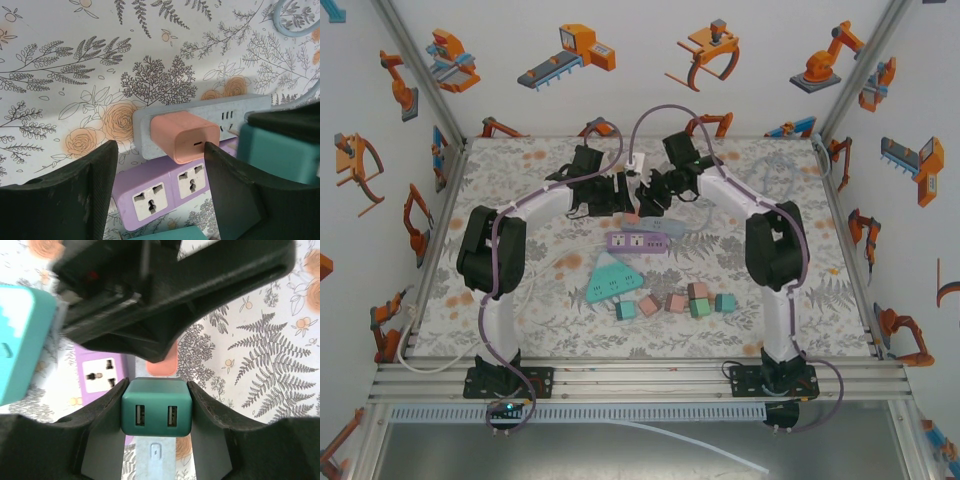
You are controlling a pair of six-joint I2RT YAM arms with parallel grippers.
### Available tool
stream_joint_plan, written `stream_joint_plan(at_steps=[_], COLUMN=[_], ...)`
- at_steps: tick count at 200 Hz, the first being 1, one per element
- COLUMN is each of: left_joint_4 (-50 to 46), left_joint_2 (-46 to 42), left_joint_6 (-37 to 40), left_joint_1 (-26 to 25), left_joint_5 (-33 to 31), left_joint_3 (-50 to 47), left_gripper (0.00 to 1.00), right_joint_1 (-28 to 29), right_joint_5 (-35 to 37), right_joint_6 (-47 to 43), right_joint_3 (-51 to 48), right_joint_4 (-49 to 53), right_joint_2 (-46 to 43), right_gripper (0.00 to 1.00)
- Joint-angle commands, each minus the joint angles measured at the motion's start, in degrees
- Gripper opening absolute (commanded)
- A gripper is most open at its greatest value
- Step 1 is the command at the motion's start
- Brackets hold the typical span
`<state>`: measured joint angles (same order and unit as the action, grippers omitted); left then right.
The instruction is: Pull the plug off the socket
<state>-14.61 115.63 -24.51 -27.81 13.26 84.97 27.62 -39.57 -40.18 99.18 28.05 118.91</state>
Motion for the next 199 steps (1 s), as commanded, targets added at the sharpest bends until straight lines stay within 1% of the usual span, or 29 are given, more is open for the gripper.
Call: stream_joint_plan(at_steps=[1, 32, 52, 60, 85, 102, 118, 141, 162, 199], left_joint_4=[-9.9, -9.8, -10.1, -10.2, -9.8, -9.5, -8.6, -4.8, -0.4, 5.3], left_joint_2=[2.3, 0.2, -1.3, -2.1, -5.3, -7.9, -11.2, -17.8, -25.1, -38.4], left_joint_6=[4.1, 4.0, 4.6, 5.1, 6.1, 6.3, 6.4, 7.1, 9.0, 17.8], left_joint_1=[-0.4, -0.4, -0.3, -0.2, -0.2, -0.2, -0.4, -1.1, -2.8, -7.7], left_joint_5=[-3.7, -2.9, -2.4, -2.3, -2.0, -1.3, -0.8, 1.1, 2.4, 4.6], left_joint_3=[-2.6, -0.1, 1.5, 1.8, 1.7, 1.1, 0.0, -4.4, -11.0, -22.9], left_gripper=[0.65, 0.66, 0.67, 0.68, 0.69, 0.72, 0.75, 0.75, 0.75, 0.74], right_joint_1=[0.5, 0.5, 0.5, 0.4, 0.1, -0.7, -1.6, -3.1, -5.3, -7.4], right_joint_5=[-1.0, 2.1, 3.1, 4.9, 14.7, 17.4, 19.3, 22.2, 24.9, 28.0], right_joint_6=[5.4, 17.8, 25.2, 29.8, 45.3, 53.1, 60.4, 69.7, 77.4, 86.8], right_joint_3=[-4.3, -13.3, -17.5, -18.7, -22.1, -25.4, -30.1, -37.5, -43.5, -51.8], right_joint_4=[-4.3, -11.5, -12.0, -12.0, -8.5, -6.6, -7.0, -8.0, -7.6, -5.4], right_joint_2=[-8.8, -18.1, -23.9, -26.4, -32.7, -36.8, -41.0, -46.4, -49.7, -50.7], right_gripper=[0.00, 0.00, 0.00, 0.00, 0.00, 0.00, 0.00, 0.00, 0.00, 0.00])
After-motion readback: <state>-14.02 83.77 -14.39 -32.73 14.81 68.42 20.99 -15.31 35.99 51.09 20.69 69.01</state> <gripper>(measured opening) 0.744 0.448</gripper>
